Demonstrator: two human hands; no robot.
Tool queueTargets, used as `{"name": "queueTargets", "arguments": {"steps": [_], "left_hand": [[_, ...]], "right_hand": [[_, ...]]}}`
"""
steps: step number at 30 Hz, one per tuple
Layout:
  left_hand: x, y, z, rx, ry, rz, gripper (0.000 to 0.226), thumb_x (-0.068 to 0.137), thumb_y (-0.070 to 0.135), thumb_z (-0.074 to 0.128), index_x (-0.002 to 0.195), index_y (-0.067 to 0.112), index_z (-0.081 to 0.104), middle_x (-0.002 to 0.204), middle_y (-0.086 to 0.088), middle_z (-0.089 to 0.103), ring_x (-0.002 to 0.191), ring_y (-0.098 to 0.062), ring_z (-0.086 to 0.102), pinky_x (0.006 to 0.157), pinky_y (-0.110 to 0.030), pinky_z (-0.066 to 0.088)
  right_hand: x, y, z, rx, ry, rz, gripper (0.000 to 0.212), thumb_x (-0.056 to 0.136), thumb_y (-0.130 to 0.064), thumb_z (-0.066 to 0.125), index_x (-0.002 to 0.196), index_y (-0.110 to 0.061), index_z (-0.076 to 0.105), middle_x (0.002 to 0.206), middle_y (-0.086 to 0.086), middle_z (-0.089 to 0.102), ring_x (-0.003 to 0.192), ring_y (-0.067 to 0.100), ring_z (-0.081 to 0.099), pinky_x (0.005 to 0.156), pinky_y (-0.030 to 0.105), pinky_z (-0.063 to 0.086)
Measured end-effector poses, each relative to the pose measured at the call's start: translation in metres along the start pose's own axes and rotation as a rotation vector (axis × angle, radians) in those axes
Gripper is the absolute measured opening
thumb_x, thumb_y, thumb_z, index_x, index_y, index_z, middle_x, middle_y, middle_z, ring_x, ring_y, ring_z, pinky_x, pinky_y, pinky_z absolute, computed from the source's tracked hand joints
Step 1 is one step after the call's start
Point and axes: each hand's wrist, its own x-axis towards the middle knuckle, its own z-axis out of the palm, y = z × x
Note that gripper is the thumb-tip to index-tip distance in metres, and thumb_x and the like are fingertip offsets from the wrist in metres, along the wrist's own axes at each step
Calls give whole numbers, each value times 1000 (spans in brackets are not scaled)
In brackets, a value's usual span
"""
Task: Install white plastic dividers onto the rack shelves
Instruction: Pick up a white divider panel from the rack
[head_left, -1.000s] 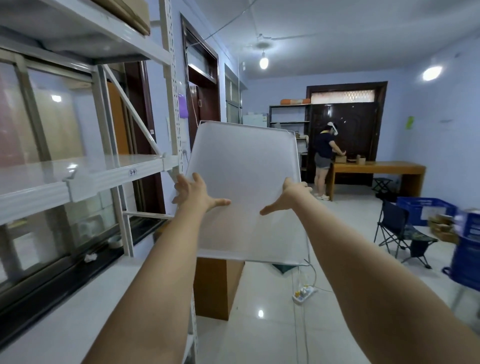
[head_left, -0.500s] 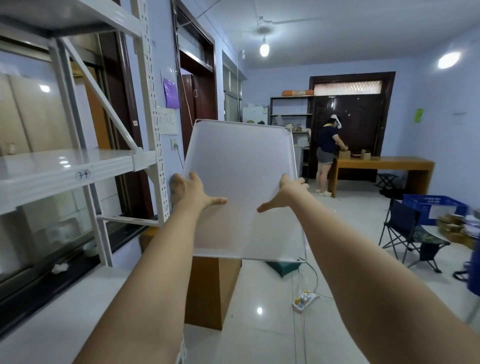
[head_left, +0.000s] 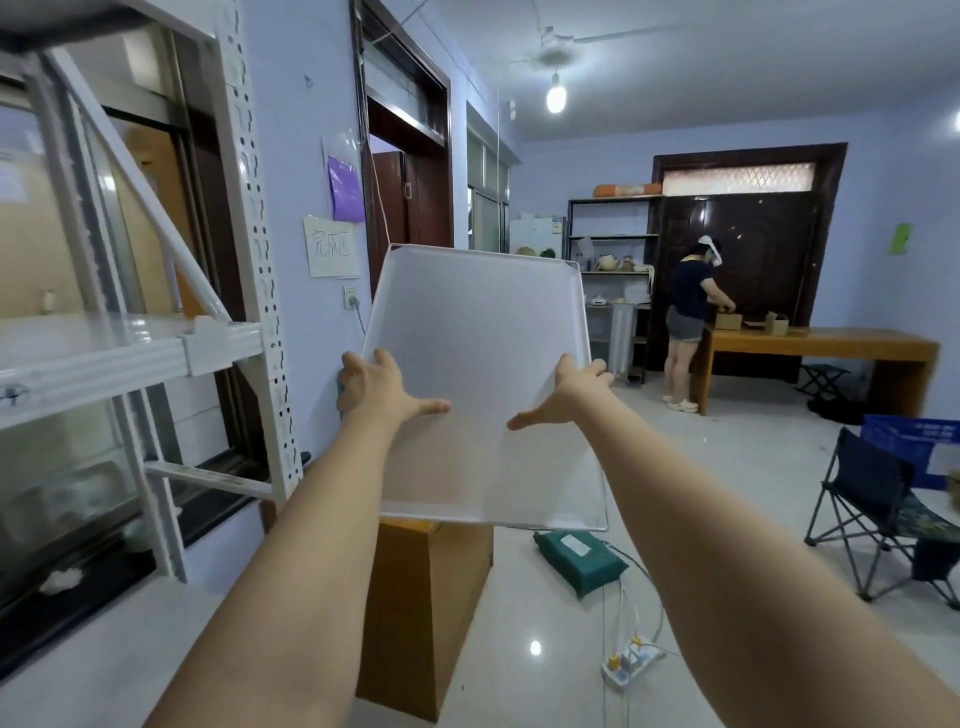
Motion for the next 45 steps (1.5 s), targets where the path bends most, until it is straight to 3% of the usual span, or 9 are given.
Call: {"name": "queueTargets", "arguments": {"steps": [9,16,24,32,45], "left_hand": [[64,10,36,21,-24,-22,113,57,78,67,137,8,29,127,-20,29,114,-34,42,87,-43,52],[131,13,50,8,-8,-10,108,59,75,69,134,6,30,125,-19,29,110,-32,42,83,-41,50],[187,22,64,33,36,6,109,59,75,69,134,7,30,127,-19,28,113,-33,40,86,-45,51],[212,33,78,60,35,-19,108,62,73,69,136,6,29,131,-20,27,115,-34,40,86,-42,46],[211,32,85,76,205,-279,109,61,70,73,139,8,27,136,-21,24,121,-41,38,91,-46,44]], "right_hand": [[81,-12,17,-3,-23,-16,122,58,-61,82,147,-15,13,147,21,14,138,37,16,104,47,35],[147,-40,24,-11,-1,-19,123,57,-63,82,147,-15,13,141,19,19,133,36,22,98,44,39],[204,-58,30,22,7,-3,120,55,-62,84,144,-15,18,137,17,23,128,33,27,95,43,41],[249,-60,38,33,-31,-38,127,54,-62,84,149,-17,11,145,20,16,136,37,19,105,51,34],[302,-83,40,65,-95,-346,130,58,-55,85,152,-18,4,148,20,12,138,37,18,106,50,34]]}}
